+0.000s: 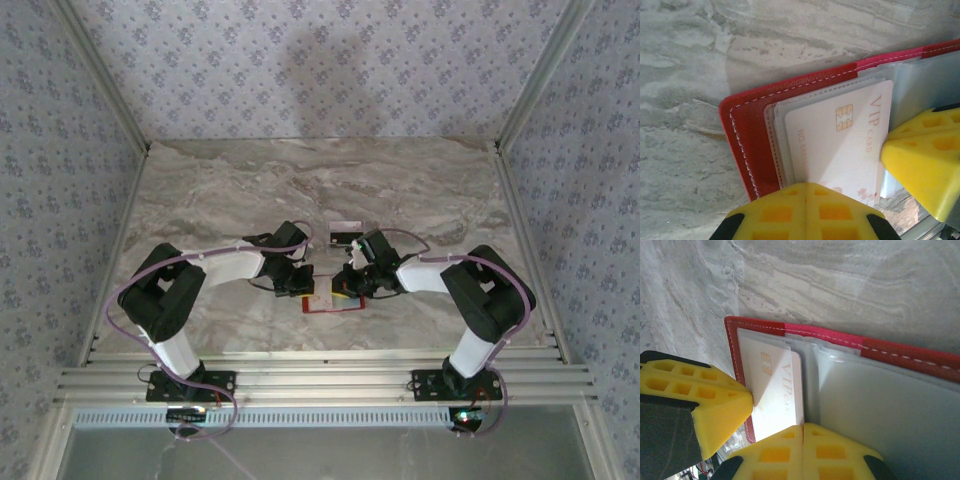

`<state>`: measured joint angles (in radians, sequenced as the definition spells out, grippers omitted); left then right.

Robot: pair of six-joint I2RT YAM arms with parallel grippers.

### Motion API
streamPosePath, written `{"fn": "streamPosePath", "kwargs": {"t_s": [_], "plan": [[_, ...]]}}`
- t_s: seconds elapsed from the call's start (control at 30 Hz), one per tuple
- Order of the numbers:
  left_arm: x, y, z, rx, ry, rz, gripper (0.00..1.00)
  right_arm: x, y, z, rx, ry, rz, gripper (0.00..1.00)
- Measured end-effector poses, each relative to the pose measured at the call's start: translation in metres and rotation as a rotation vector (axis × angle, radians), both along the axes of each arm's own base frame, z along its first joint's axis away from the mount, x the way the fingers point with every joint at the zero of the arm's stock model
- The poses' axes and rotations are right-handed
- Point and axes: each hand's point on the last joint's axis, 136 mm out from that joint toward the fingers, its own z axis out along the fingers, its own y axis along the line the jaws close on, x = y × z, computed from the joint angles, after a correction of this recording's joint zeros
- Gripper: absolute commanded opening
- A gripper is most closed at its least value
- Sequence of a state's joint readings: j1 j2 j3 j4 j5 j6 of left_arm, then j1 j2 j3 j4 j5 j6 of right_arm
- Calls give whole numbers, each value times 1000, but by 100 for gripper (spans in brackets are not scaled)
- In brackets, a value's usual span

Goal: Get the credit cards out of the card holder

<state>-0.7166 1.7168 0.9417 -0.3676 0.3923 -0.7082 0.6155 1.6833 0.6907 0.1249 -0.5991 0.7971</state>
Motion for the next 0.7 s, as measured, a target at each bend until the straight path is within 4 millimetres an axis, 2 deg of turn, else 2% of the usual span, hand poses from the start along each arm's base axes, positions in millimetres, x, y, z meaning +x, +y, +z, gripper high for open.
{"fn": "streamPosePath", "kwargs": {"t_s": [0.23,0.63,0.7], "plan": [[0,0,0,-2,-1,-1,5,1,-3,7,9,-18,-6,0],[0,0,0,4,-5,-2,5,3,-20,12,-36,-34,-39,0],[0,0,0,5,-4,-2,5,3,-18,14,-24,-38,-35,4]]}}
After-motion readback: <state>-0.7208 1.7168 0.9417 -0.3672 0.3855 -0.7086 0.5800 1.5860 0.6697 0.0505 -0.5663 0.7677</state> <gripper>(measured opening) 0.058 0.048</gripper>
